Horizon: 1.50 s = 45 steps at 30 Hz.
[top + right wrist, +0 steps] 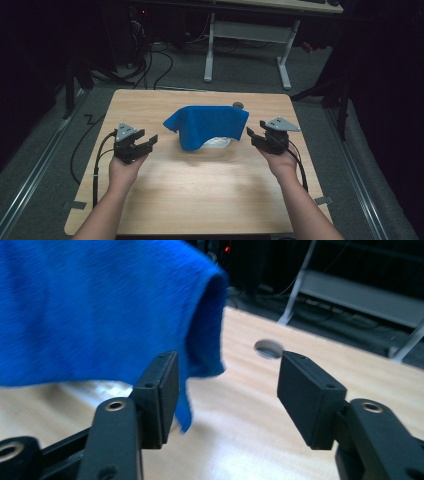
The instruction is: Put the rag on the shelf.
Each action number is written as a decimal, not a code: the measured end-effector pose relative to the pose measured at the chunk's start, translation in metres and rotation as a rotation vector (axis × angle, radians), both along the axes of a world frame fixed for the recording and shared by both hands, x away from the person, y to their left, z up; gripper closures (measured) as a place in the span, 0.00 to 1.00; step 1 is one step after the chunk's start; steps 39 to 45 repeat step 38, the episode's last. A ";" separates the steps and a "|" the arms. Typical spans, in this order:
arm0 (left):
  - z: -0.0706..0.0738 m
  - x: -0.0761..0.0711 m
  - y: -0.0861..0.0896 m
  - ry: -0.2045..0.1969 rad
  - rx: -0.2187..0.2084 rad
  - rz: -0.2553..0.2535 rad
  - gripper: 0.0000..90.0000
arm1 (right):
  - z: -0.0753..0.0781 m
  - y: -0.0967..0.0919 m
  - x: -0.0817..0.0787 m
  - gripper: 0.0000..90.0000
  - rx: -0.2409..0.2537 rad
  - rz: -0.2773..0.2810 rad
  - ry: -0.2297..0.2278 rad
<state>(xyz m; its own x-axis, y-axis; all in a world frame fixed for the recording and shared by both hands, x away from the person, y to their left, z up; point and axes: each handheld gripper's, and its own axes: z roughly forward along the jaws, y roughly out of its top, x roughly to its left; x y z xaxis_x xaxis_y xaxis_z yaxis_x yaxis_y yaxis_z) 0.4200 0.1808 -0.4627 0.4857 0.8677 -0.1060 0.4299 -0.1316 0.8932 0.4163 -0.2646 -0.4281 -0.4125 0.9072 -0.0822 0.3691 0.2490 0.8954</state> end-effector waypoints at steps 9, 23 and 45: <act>-0.008 -0.042 0.004 0.019 -0.012 -0.046 0.46 | 0.001 0.004 -0.040 0.42 0.010 0.057 -0.024; -0.043 -0.103 -0.019 0.097 0.044 -0.170 0.44 | -0.035 0.021 -0.094 0.33 -0.023 0.111 0.046; -0.065 -0.115 -0.015 0.202 0.048 -0.176 0.44 | -0.087 0.025 -0.119 0.33 0.040 0.093 0.127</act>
